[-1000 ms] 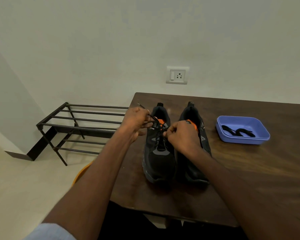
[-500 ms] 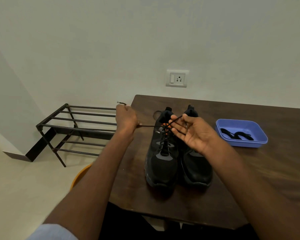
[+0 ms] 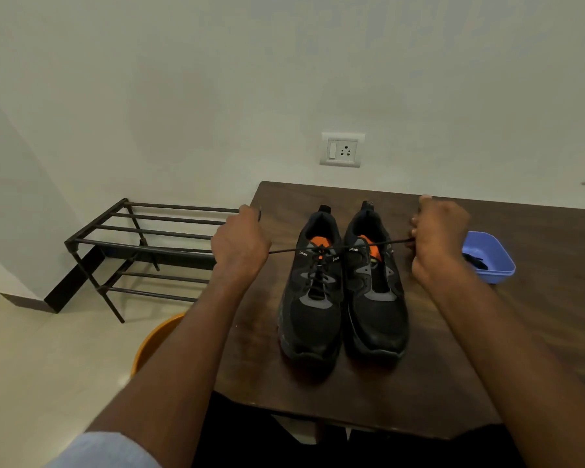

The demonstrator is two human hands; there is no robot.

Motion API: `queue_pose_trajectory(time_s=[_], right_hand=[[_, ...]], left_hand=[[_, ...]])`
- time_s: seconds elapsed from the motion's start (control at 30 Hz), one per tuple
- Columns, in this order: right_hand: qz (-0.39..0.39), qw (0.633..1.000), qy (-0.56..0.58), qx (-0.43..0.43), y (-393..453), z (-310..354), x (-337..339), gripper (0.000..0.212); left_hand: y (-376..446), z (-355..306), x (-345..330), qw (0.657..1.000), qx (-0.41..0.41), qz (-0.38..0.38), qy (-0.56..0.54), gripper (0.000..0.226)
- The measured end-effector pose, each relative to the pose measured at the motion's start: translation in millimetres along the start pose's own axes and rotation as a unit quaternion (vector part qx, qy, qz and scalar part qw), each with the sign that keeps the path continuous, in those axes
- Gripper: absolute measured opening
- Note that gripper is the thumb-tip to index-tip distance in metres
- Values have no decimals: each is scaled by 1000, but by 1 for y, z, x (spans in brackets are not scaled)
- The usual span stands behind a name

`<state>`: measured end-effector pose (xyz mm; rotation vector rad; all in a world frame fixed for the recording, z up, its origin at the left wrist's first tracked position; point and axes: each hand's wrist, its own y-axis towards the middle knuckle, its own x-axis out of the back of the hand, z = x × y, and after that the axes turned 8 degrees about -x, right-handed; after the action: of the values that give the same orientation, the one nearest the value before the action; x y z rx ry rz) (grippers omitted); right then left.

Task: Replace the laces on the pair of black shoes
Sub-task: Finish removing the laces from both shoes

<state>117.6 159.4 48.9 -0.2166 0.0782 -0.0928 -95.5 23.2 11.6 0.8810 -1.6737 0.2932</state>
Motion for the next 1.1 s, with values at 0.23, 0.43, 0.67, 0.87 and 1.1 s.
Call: queue_pose_trajectory(time_s=[0.23,0.43,0.67,0.87,1.1], right_hand=[[15,872,-439,217,-9,-4,5,18],[186,660,-695,215,-35,-25,-10,29],[141,671,-652,323,-45,-35,-24,33],[155,716,-599,324,-50,-47,-32,14],[256,730,-612,165,-34,-17,-19,23]], left_hand=[[-4,-1,0,999,-9,38,37,17],[0,-14,-10,990,-123,62,-12,17],[-2,-21,-7,936,-184,213,-209,12],[0,-20,-8,944,-174,171,-221,13],[9,-9,-9,972,-125,114,-165,9]])
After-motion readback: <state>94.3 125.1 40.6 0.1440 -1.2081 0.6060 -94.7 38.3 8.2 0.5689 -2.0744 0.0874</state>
